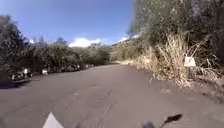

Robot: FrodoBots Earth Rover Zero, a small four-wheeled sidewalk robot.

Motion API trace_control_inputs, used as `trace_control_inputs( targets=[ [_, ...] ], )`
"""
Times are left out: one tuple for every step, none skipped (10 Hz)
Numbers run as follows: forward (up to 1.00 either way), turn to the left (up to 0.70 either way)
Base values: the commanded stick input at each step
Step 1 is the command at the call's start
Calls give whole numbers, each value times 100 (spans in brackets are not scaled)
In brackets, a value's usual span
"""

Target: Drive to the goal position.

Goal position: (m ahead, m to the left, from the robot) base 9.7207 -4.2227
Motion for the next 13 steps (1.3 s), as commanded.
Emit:
trace_control_inputs(
  targets=[
    [50,0],
    [50,0],
    [50,0],
    [50,0],
    [50,0],
    [50,0],
    [50,0],
    [50,0],
    [50,-50],
    [50,-50],
    [50,-50],
    [50,-50],
    [50,-50]
  ],
)
